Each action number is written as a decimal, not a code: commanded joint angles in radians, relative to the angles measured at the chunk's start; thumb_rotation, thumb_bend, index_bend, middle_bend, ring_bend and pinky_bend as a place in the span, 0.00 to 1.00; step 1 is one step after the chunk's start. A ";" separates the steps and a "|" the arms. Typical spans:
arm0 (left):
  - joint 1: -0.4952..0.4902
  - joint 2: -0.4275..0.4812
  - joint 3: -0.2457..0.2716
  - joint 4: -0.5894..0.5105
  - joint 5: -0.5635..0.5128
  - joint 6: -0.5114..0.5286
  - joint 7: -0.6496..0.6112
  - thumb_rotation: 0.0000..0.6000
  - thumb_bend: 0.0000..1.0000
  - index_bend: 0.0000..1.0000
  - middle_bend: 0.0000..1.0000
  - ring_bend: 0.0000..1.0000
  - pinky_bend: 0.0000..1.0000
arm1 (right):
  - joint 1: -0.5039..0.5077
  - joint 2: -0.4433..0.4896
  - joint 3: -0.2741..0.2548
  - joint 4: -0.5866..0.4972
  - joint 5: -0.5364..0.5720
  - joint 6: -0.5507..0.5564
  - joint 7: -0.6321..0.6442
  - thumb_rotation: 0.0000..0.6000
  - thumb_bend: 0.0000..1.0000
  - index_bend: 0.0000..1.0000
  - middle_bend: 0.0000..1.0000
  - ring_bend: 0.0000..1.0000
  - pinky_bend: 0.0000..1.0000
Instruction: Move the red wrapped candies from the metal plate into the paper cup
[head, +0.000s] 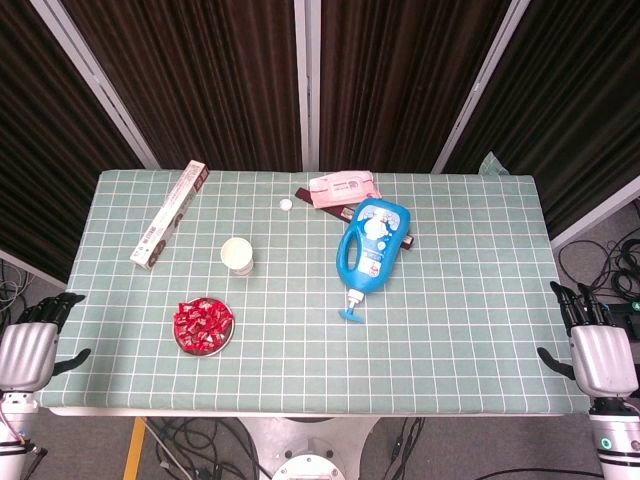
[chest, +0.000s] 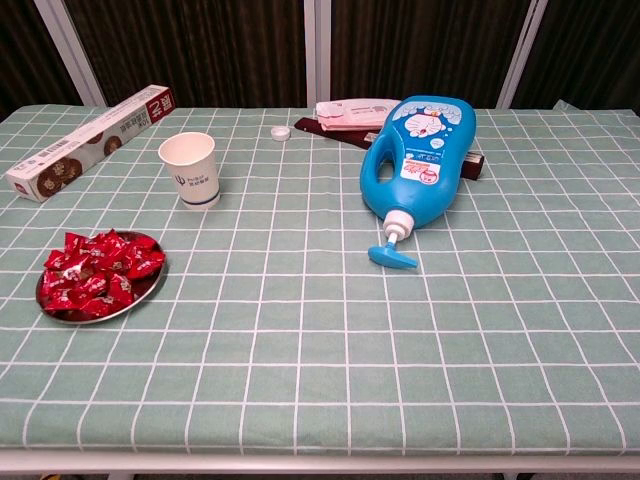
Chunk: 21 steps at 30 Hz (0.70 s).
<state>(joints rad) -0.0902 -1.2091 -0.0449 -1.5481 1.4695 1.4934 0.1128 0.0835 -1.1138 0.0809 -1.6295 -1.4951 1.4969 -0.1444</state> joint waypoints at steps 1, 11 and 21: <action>0.003 -0.006 0.001 0.003 0.005 0.005 -0.002 1.00 0.14 0.27 0.31 0.24 0.31 | 0.001 0.001 0.001 -0.001 0.001 -0.001 -0.002 1.00 0.07 0.00 0.14 0.04 0.22; -0.004 0.002 0.009 0.005 0.036 0.001 -0.025 1.00 0.14 0.28 0.31 0.25 0.32 | -0.003 0.011 0.002 0.003 -0.003 0.009 0.006 1.00 0.07 0.00 0.13 0.04 0.22; -0.149 0.000 0.011 0.049 0.135 -0.159 -0.093 1.00 0.16 0.35 0.41 0.76 1.00 | -0.002 0.032 0.010 0.000 -0.006 0.018 0.010 1.00 0.07 0.00 0.12 0.04 0.22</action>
<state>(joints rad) -0.2053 -1.2042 -0.0351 -1.5117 1.5834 1.3717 0.0341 0.0814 -1.0820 0.0905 -1.6296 -1.5014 1.5146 -0.1343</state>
